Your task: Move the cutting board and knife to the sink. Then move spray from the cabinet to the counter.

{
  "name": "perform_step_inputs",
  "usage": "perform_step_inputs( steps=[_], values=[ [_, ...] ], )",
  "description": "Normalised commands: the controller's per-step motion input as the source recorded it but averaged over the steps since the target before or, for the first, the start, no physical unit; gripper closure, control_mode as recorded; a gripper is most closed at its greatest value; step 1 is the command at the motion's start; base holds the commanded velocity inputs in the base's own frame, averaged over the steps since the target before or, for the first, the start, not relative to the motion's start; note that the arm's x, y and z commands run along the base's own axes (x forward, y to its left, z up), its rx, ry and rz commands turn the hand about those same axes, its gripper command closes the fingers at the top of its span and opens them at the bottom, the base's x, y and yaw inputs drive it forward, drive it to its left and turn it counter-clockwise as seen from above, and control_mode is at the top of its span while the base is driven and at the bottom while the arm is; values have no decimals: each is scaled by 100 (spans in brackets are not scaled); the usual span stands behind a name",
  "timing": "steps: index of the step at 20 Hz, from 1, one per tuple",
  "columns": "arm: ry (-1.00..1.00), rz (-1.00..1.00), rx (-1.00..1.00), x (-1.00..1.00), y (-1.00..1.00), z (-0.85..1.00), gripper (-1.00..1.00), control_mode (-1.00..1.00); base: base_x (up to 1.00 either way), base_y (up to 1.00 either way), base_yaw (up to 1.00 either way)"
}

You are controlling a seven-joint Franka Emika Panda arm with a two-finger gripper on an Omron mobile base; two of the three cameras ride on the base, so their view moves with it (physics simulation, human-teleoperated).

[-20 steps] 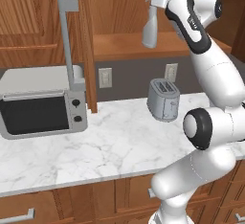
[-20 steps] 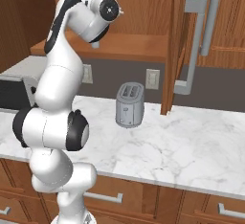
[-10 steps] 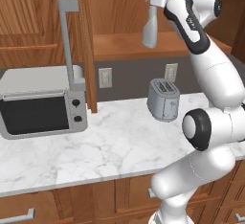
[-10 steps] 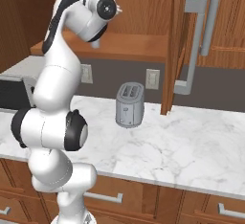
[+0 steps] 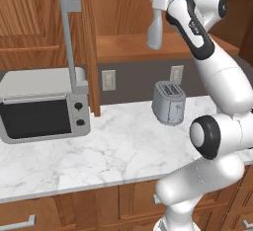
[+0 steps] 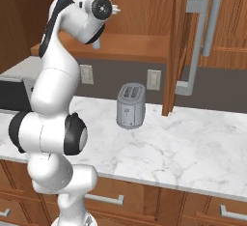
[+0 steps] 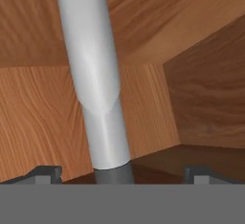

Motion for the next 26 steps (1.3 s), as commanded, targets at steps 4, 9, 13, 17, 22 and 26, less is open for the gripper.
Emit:
perform_step_inputs(
  steps=[4,9,13,17,22,26],
  values=[
    [-3,0,-4,6,-4,-18,-100,-100,0,0,0],
    [-4,0,-1,18,-15,-8,-100,-100,0,0,0],
    [-4,0,0,18,-21,0,-100,-100,0,0,0],
    [-4,0,0,17,-18,-5,-100,-100,0,0,0],
    [-1,0,-1,6,-1,-15,-100,-100,0,0,0],
    [-1,0,-4,6,0,-20,-100,-100,0,0,0]
  ],
)
